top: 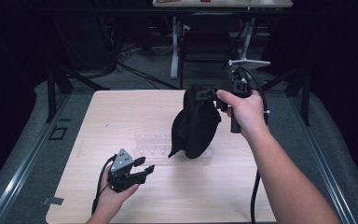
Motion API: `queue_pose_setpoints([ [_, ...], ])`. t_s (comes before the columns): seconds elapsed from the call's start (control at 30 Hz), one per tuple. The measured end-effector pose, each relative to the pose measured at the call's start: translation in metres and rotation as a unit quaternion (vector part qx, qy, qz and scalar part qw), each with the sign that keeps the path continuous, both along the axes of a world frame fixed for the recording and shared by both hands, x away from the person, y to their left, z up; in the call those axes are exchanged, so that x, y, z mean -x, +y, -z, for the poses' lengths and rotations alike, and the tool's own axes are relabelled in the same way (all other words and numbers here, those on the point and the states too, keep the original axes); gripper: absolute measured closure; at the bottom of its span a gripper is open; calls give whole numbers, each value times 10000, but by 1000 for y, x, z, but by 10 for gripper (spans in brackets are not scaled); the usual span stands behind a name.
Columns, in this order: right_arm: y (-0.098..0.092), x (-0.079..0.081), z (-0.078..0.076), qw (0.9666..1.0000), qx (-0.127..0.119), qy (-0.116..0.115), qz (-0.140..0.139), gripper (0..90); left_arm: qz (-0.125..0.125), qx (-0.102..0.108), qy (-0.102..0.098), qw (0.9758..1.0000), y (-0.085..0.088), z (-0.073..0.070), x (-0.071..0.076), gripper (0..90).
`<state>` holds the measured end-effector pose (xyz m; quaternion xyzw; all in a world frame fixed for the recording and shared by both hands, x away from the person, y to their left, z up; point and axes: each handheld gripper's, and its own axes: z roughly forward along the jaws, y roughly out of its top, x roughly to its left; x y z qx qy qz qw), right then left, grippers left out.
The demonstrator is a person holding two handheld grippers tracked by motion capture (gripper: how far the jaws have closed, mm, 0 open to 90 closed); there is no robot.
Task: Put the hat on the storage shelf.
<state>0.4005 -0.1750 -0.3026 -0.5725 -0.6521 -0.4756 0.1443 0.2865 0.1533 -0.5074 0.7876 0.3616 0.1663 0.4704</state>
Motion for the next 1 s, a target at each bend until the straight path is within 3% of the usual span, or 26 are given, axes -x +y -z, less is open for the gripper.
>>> queue_pose_setpoints([
  [0.6, 6, 0, 0, 10000, -17, -36, -37, 883, 255, -48, -22, 9997, -43, -3, -18, 672],
  [0.83, 6, 0, 1, 10000, -50, -33, -42, 882, 197, -162, -27, 9997, -51, 1, -22, 762],
  [1.0, 6, 0, 1, 10000, -49, -32, -19, 883, 179, -270, -210, 9993, -55, 3, -22, 801],
])
